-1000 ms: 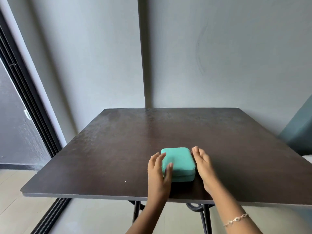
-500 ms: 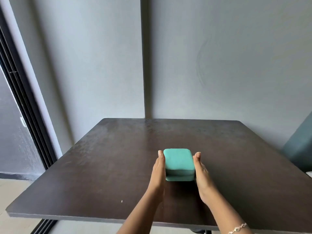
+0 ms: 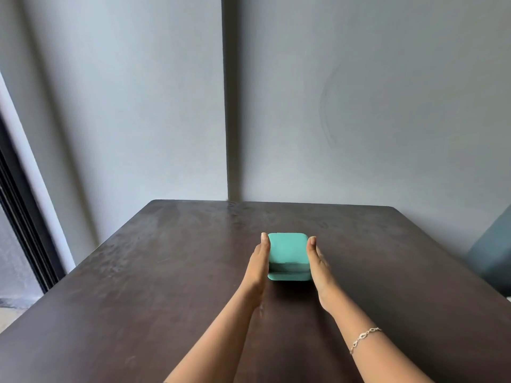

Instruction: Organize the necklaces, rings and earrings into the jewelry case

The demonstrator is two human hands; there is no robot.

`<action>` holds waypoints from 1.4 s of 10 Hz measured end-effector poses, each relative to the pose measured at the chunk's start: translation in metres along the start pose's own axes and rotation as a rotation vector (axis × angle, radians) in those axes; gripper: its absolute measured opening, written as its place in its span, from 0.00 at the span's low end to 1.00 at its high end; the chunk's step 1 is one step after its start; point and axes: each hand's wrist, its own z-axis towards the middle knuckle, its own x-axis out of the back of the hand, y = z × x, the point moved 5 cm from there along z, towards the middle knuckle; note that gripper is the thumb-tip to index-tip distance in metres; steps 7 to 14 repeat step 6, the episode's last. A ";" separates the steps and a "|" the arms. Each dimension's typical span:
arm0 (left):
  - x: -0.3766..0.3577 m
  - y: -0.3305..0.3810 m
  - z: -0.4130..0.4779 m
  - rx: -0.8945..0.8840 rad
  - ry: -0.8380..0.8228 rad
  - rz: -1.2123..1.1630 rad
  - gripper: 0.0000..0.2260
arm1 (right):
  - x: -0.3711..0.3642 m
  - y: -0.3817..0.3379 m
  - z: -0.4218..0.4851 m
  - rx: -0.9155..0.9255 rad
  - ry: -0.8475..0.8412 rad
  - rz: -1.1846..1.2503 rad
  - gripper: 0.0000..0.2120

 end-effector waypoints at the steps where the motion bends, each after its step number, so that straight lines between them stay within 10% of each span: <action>1: 0.004 -0.016 0.013 0.043 -0.002 0.032 0.41 | -0.002 0.009 0.005 -0.023 -0.016 -0.046 0.28; 4: 0.005 0.030 -0.052 -0.212 0.039 0.648 0.18 | 0.009 0.010 -0.024 0.038 -0.061 -0.383 0.31; 6: 0.005 0.035 -0.087 -0.231 0.082 1.100 0.21 | 0.016 -0.001 -0.067 0.119 -0.073 -0.787 0.33; 14: 0.005 0.035 -0.087 -0.231 0.082 1.100 0.21 | 0.016 -0.001 -0.067 0.119 -0.073 -0.787 0.33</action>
